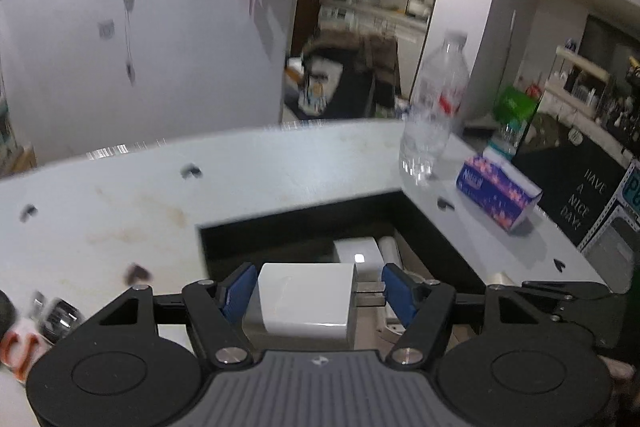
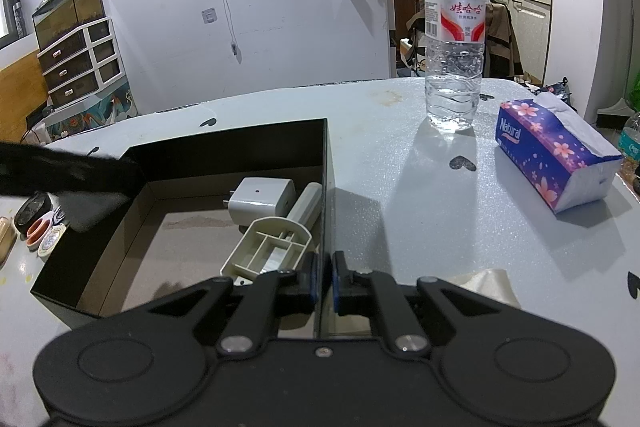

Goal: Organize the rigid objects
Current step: 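Lower the larger white charger into the black box and open the left gripper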

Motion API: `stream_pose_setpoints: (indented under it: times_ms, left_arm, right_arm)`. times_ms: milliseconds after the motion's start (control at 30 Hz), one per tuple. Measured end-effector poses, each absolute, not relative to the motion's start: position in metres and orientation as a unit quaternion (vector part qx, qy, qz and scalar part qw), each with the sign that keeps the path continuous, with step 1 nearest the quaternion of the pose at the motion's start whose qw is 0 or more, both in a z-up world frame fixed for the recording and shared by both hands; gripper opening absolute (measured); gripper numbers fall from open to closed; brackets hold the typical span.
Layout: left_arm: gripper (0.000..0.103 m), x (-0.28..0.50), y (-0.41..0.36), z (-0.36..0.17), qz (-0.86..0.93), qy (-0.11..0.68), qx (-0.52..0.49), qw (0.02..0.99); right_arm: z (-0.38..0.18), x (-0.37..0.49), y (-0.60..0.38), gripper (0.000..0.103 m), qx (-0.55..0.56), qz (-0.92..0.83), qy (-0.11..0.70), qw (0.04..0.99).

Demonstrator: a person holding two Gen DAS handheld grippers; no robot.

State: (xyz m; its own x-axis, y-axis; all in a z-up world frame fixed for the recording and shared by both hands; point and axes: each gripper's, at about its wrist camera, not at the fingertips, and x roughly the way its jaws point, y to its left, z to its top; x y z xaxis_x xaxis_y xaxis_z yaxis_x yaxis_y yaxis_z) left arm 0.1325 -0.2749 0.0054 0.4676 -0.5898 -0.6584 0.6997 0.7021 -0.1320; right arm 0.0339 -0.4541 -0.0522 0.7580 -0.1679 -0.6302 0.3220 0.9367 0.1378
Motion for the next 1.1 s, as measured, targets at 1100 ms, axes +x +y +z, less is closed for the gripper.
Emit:
stream_pose_setpoints:
  times_ms: [1100]
  left_arm:
    - [0.087,0.148,-0.342,-0.026,-0.341,0.398,0.112,0.844]
  right_arm:
    - [-0.056,0.034,-0.452,0.008,0.118,-0.131,0.328,0.928]
